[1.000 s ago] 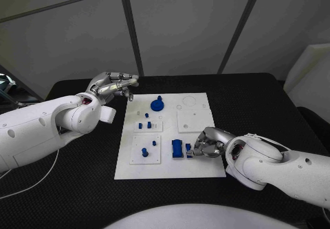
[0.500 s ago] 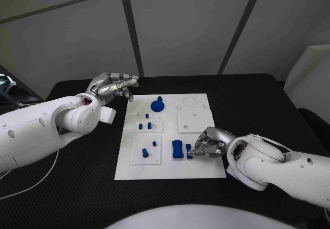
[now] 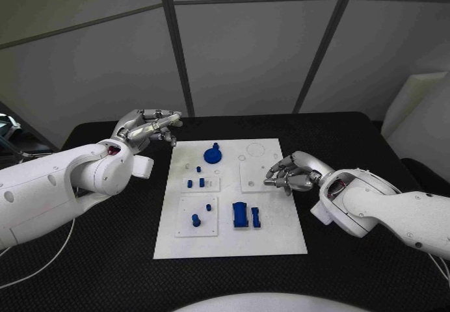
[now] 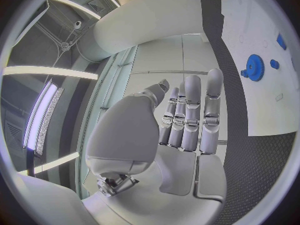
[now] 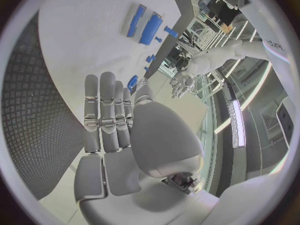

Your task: Assemble the parts on the task board

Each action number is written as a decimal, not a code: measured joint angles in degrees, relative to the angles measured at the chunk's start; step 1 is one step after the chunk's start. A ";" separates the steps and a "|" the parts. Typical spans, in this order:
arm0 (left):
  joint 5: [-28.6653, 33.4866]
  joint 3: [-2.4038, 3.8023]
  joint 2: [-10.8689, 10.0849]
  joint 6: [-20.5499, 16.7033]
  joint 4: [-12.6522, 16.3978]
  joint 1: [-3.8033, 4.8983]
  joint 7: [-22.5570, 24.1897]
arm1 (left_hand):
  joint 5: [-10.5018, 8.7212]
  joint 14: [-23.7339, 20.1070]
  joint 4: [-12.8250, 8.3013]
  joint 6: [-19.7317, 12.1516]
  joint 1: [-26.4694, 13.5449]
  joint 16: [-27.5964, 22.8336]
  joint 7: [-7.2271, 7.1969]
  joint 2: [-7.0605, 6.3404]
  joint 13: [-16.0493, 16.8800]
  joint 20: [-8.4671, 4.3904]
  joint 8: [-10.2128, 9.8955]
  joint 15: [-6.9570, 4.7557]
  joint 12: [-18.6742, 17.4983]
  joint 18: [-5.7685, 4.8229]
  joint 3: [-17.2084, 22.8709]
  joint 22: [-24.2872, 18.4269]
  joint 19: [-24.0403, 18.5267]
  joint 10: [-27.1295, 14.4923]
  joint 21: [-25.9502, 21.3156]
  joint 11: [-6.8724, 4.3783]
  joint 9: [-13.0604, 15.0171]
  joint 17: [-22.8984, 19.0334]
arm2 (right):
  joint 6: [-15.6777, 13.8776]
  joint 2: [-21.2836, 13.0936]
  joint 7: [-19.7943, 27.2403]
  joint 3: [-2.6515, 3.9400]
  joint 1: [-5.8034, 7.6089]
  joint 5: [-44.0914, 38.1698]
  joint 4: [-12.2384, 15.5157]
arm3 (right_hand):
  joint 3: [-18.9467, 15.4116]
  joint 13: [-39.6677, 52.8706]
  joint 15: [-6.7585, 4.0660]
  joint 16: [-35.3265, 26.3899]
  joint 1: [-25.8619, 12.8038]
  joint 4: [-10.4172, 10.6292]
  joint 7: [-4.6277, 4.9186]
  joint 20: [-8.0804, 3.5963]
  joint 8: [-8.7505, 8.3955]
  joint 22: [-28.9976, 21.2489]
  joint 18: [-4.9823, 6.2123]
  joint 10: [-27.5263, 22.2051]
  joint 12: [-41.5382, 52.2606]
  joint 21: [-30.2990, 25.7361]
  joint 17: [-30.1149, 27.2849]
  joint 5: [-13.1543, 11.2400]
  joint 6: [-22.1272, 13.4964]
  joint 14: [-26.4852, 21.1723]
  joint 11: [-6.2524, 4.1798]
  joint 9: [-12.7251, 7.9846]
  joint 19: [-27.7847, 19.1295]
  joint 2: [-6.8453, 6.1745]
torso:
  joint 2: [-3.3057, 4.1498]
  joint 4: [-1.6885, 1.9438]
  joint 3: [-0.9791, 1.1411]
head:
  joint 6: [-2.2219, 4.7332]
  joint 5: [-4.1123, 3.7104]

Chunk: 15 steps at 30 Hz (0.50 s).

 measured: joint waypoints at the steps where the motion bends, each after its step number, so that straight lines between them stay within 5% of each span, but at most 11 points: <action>1: 0.49 0.00 0.14 -0.33 -0.14 0.00 0.33 | 0.00 -0.85 0.01 0.00 0.00 -0.66 0.00 0.00 0.00 0.07 0.03 0.08 0.01 -0.02 -0.17 -0.34 -0.81 -0.09 -0.66 0.09 0.00 -0.44 | -0.22 0.26 1.25 0.00 0.15 1.66 -0.85 | 0.15 -1.18 0.25 -1.38 0.88 -0.33 0.27 0.22 -0.32 -0.70 0.00 -0.46 -1.10 -0.95 -0.66 -0.39 -0.34 -0.62 0.23 -0.26 -0.41 0.12 | -0.03 0.00 -0.03 | 0.13 -0.05; 8: 6.27 0.00 3.23 -3.77 -4.17 -0.46 3.80 | 0.00 -12.06 0.42 -2.17 0.23 -14.12 1.76 0.21 -1.84 2.61 0.25 3.22 -1.39 -0.02 -0.71 -7.15 -13.89 -4.10 -11.49 2.37 -0.22 -8.62 | -0.58 6.09 15.35 0.16 1.61 19.44 -12.83 | 3.14 -18.04 3.74 -18.23 12.15 -4.59 3.20 3.10 -3.42 -8.24 0.00 -2.63 -13.86 -11.69 -9.69 -4.52 -0.73 -8.15 3.23 -4.81 -6.10 2.14 | -1.46 -0.09 -0.73 | 3.67 -1.36; 11: 7.14 0.00 4.93 -4.33 -6.56 -0.99 5.15 | 0.00 -15.39 0.69 -2.48 1.01 -21.63 1.82 0.21 -2.75 4.21 -0.04 4.97 -2.84 0.00 -0.44 -10.70 -20.07 -4.92 -16.46 3.06 -0.22 -12.55 | 0.19 9.90 20.65 1.20 2.14 24.02 -19.65 | 3.77 -23.94 4.71 -23.40 13.60 -5.35 2.75 3.76 -4.49 -9.79 -0.01 -0.63 -16.78 -14.20 -13.35 -5.47 0.60 -9.12 3.64 -7.29 -8.06 2.70 | -2.19 -0.20 -0.86 | 5.09 -1.53; 15: 7.54 0.01 7.37 -4.44 -10.23 -1.48 6.38 | 0.00 -14.51 0.75 -2.30 1.53 -31.82 1.27 -0.30 -2.91 6.55 -1.75 5.99 -6.68 -0.02 -0.37 -16.30 -23.13 -4.54 -21.16 3.13 -0.22 -17.26 | 1.52 14.33 26.12 1.78 2.52 27.86 -27.73 | 3.17 -29.56 6.04 -28.10 13.37 -4.75 2.97 4.83 -4.80 -12.43 -0.01 -0.33 -19.59 -17.51 -16.98 -5.51 0.38 -10.45 3.95 -10.22 -9.28 2.49 | -2.92 -0.37 -1.01 | 5.71 -1.25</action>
